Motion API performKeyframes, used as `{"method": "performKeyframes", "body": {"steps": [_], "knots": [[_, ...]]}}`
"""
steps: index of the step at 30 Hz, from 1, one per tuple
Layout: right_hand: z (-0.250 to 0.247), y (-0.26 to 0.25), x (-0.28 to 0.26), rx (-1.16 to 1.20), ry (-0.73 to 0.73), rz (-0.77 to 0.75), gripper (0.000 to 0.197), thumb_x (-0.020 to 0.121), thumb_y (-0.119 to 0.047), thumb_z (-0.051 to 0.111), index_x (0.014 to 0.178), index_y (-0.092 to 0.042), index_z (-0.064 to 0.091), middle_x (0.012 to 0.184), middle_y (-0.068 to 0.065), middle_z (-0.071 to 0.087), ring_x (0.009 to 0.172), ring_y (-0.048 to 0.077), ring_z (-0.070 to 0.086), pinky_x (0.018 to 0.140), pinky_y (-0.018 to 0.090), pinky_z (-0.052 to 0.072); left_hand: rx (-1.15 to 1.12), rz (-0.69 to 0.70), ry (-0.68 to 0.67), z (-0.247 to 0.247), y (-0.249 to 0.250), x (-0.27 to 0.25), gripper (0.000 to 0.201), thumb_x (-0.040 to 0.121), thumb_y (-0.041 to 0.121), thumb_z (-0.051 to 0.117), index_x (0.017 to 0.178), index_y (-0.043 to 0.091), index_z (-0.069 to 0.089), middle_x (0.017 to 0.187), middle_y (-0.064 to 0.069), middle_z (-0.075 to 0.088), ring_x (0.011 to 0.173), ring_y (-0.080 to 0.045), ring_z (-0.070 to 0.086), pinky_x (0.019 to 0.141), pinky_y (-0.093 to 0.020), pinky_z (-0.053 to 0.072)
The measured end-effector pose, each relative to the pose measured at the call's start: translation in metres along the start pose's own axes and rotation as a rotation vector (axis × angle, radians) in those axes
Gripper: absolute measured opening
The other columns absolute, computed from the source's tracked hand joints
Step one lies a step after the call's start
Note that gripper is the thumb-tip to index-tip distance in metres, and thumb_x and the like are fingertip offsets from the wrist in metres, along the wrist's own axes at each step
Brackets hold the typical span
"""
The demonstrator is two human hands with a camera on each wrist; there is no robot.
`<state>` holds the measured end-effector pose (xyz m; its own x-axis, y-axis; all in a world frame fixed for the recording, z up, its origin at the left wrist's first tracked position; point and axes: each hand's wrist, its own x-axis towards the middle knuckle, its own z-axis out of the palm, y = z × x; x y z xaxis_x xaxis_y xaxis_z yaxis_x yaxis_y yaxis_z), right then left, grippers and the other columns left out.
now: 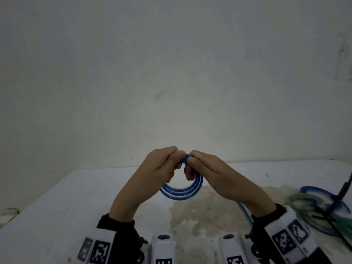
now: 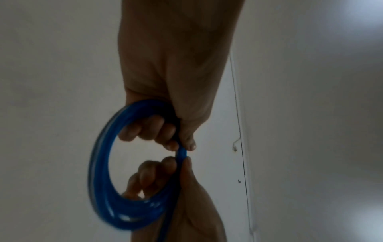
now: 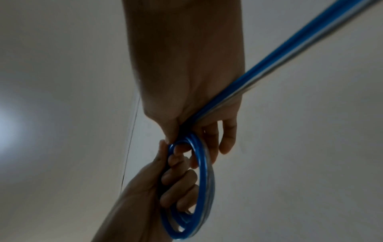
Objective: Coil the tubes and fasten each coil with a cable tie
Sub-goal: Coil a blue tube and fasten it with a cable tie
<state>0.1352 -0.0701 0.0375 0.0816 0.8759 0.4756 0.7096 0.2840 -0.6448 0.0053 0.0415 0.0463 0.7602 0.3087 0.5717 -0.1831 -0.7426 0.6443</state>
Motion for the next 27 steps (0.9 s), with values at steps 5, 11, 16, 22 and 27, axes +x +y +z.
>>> {"method": "performKeyframes", "body": {"steps": [5,11,16,22,27], "knots": [[-0.006,-0.003,0.000,0.204,0.006,-0.031,0.030,0.099,-0.019,0.033,0.086,-0.004,0.056,0.073,-0.002,0.058,0.070,0.007,0.054,0.072,0.017,0.045,-0.366,-0.108,0.102,0.010,0.009,0.001,0.036,0.087,0.032,0.045,0.070,0.001,0.047,0.049,0.004,0.029,0.042,-0.011,0.025,0.041,-0.021,0.030],[-0.012,0.004,-0.005,0.377,-0.078,0.071,0.030,0.091,-0.030,0.038,0.092,-0.007,0.056,0.084,0.002,0.067,0.083,0.015,0.063,0.083,0.030,0.052,-0.617,-0.308,0.284,0.009,0.011,0.003,0.035,0.088,0.033,0.048,0.068,0.005,0.046,0.048,0.002,0.024,0.038,-0.010,0.022,0.036,-0.018,0.027],[-0.009,0.003,-0.002,0.427,0.044,0.034,0.024,0.094,-0.021,0.040,0.091,-0.002,0.055,0.078,0.008,0.068,0.075,0.017,0.064,0.076,0.025,0.052,-0.783,-0.380,0.281,0.010,0.017,0.004,0.036,0.093,0.033,0.044,0.068,0.006,0.044,0.048,0.004,0.027,0.034,-0.006,0.022,0.034,-0.016,0.024],[-0.013,-0.004,-0.005,0.548,-0.035,0.133,0.024,0.080,-0.019,0.057,0.095,0.000,0.058,0.087,0.014,0.073,0.082,0.028,0.070,0.077,0.031,0.057,-0.828,-0.393,0.396,0.013,0.020,0.006,0.038,0.096,0.031,0.041,0.067,0.008,0.043,0.046,0.005,0.025,0.033,-0.005,0.020,0.033,-0.016,0.019],[-0.018,-0.002,-0.007,0.531,0.021,0.118,0.020,0.081,-0.012,0.059,0.094,0.003,0.060,0.086,0.017,0.072,0.083,0.030,0.071,0.074,0.032,0.057,-0.988,-0.426,0.229,0.009,0.017,0.005,0.039,0.095,0.036,0.038,0.067,0.010,0.044,0.050,0.005,0.027,0.038,-0.008,0.027,0.041,-0.019,0.033]]}}
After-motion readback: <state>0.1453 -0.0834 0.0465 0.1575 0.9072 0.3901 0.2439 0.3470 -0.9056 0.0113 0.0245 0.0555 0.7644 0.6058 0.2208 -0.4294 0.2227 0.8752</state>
